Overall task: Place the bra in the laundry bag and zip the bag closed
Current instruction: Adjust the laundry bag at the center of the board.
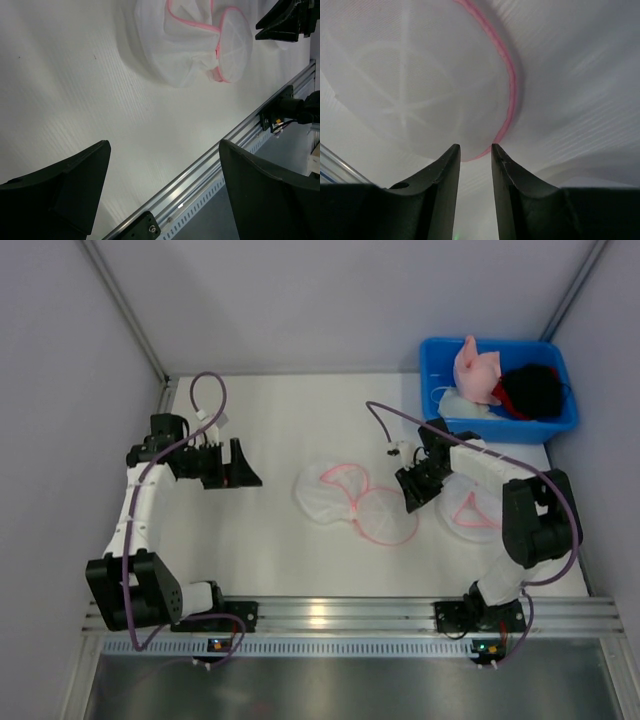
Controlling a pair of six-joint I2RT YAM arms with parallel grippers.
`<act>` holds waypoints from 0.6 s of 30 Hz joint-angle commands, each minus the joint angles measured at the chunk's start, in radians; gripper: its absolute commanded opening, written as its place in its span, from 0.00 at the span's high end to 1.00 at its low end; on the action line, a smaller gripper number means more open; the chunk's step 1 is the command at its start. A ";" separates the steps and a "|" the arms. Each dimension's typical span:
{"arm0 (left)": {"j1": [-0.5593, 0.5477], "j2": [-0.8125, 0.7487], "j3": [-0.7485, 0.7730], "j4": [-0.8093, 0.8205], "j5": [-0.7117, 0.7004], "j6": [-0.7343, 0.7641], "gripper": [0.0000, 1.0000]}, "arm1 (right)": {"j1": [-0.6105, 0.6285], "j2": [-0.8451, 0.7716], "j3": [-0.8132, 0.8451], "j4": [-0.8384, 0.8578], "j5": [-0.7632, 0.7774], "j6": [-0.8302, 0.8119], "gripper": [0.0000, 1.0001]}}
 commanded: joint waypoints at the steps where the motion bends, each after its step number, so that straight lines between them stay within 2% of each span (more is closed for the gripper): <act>1: 0.002 -0.051 0.008 0.025 -0.022 0.029 0.05 | 0.001 0.034 0.003 0.086 0.047 0.034 0.68; 5: 0.002 -0.060 0.003 0.024 -0.031 0.032 0.05 | 0.003 0.061 -0.014 0.124 0.113 0.079 0.71; 10: 0.003 -0.060 0.000 0.031 -0.045 0.029 0.05 | 0.024 0.098 -0.025 0.135 0.120 0.093 0.71; 13: 0.003 -0.057 0.001 0.039 -0.050 0.023 0.05 | 0.026 0.100 -0.023 0.113 0.067 0.091 0.90; 14: 0.003 -0.055 0.003 0.039 -0.051 0.021 0.05 | 0.026 0.094 -0.013 0.107 0.058 0.096 1.00; 18: 0.003 -0.058 0.001 0.040 -0.062 0.021 0.05 | 0.007 -0.010 0.041 0.038 -0.015 0.097 1.00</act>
